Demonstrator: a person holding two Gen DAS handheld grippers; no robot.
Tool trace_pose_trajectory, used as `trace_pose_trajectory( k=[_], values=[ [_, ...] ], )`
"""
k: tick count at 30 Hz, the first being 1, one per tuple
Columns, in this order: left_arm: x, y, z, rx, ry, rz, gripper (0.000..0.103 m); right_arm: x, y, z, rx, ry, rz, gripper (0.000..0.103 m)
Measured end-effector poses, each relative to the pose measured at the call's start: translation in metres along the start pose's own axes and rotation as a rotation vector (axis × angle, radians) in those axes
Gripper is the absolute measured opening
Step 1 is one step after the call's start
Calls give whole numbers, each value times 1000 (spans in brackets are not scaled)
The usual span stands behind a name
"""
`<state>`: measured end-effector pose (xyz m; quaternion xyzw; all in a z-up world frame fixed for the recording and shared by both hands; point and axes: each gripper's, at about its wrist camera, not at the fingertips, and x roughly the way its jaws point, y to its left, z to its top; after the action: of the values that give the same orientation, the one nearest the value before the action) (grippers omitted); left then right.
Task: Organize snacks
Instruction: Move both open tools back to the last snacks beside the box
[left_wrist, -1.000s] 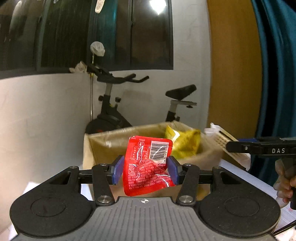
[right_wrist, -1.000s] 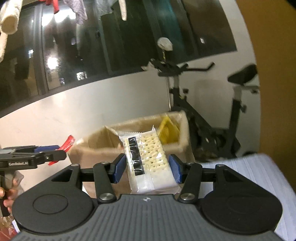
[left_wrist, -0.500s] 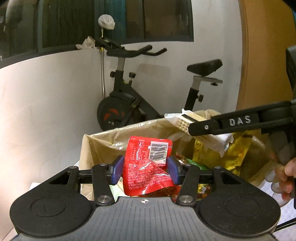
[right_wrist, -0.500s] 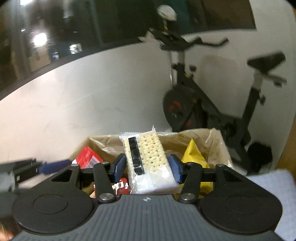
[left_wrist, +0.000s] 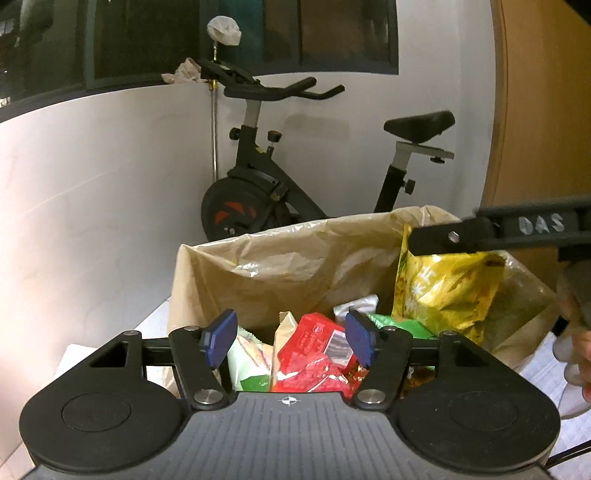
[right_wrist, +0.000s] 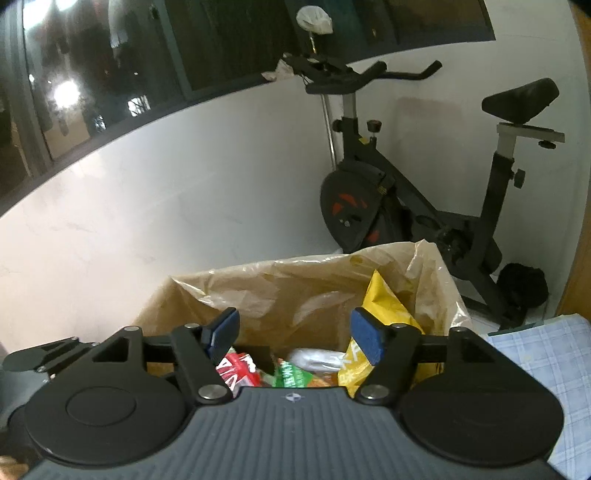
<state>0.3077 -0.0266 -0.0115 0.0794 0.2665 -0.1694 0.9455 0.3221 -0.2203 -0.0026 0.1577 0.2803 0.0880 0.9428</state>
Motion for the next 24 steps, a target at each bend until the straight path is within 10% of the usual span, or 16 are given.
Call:
trace_pose_trajectory(
  k=[14, 24],
  values=[
    [-91, 12, -65, -91, -110, -54, 67, -94, 20, -78, -179, -137, 41, 70],
    [-77, -10, -140, -118, -6, -102, 67, -108, 11, -158, -187, -147, -19, 70]
  ],
)
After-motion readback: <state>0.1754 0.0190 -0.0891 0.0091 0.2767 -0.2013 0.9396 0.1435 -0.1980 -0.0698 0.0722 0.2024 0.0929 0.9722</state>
